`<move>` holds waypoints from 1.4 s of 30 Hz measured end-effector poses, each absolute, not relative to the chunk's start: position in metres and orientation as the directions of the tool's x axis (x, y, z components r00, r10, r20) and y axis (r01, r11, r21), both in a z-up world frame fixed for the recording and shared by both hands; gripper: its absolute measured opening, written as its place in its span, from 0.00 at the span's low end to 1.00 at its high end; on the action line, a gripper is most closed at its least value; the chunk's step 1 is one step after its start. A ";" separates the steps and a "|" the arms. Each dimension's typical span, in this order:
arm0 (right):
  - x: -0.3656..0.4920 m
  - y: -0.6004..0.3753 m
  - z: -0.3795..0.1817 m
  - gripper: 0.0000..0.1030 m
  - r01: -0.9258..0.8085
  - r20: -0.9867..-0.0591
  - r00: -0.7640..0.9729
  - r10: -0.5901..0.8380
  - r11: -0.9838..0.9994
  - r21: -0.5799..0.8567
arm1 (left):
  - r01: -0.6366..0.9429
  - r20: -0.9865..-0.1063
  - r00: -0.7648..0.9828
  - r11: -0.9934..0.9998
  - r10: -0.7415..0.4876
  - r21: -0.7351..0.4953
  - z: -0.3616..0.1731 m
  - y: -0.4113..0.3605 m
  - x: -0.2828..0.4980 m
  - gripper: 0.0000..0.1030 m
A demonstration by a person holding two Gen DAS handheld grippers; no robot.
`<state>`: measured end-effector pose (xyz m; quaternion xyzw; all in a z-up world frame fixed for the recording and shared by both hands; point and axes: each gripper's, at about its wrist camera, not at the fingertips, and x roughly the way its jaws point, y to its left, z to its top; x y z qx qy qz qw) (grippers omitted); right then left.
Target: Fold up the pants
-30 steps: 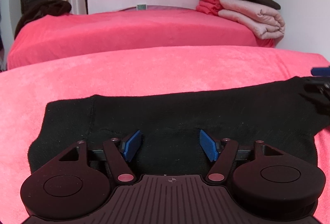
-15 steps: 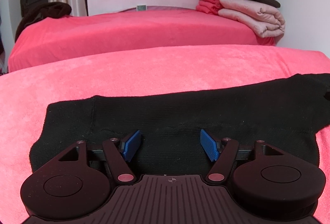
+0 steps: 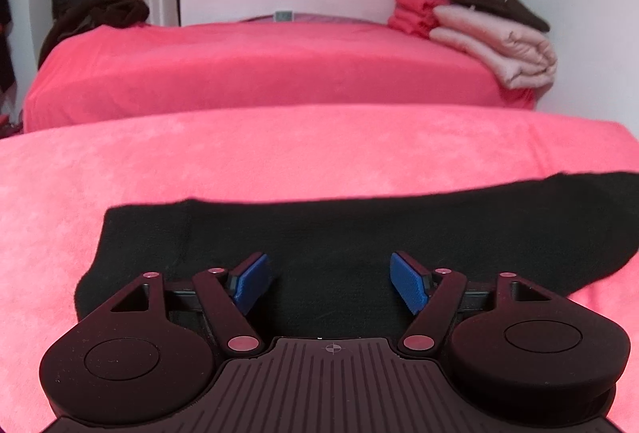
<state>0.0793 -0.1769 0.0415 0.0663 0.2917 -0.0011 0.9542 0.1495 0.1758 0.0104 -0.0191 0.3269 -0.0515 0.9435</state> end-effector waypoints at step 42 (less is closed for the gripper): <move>0.098 -0.359 -0.011 0.60 0.393 -0.526 0.846 0.087 0.566 0.725 | 0.198 -0.611 0.761 0.975 -0.216 -0.098 -0.024 0.106 0.152 1.00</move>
